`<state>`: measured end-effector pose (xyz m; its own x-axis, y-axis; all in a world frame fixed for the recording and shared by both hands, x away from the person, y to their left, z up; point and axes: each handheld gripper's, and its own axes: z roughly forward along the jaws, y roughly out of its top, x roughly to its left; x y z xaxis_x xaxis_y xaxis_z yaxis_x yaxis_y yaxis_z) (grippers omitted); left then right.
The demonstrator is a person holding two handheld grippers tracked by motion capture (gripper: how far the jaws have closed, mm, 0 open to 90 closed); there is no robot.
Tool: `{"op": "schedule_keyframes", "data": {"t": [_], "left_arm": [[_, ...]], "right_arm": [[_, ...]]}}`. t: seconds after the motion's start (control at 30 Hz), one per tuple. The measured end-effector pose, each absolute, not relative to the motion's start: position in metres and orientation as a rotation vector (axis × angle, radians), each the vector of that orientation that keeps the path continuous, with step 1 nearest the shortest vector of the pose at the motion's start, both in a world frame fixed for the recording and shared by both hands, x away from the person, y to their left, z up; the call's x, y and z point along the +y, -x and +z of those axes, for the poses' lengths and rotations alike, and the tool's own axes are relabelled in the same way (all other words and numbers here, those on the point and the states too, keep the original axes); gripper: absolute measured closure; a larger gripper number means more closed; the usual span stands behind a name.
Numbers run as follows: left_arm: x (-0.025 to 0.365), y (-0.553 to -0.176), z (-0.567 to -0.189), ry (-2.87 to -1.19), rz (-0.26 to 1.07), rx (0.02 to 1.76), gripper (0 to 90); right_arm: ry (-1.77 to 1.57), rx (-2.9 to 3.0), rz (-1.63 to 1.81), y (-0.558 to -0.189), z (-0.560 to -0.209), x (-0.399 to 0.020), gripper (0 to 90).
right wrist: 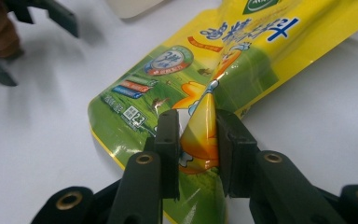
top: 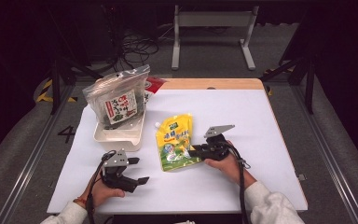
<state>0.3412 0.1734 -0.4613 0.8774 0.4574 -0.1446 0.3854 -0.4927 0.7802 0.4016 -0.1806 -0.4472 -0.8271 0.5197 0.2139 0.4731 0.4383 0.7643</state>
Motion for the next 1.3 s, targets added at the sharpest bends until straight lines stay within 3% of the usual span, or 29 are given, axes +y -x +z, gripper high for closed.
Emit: {"op": "schedule_keyframes", "data": {"t": [0.27,0.63,1.03,1.2,1.3], "left_arm": [[0.149,-0.353,-0.465,-2.16,0.06,0.622,15.3],[0.125,-0.375,-0.469,-2.162,-0.01,0.682,13.5],[0.109,-0.388,-0.462,-2.059,-0.114,0.682,12.6],[0.124,-0.381,-0.448,-1.962,-0.07,0.614,20.7],[0.135,-0.378,-0.438,-1.896,-0.027,0.572,35.9]], "right_arm": [[-0.792,2.576,1.395,-0.363,-0.456,-0.195,72.8],[-0.659,2.523,1.399,-0.352,-0.457,-0.195,72.9],[-0.494,2.468,1.461,-0.341,-0.451,-0.196,73.1],[-0.387,2.481,1.48,-0.335,-0.445,-0.191,72.4],[-0.373,2.474,1.465,-0.333,-0.442,-0.188,71.4]]}}
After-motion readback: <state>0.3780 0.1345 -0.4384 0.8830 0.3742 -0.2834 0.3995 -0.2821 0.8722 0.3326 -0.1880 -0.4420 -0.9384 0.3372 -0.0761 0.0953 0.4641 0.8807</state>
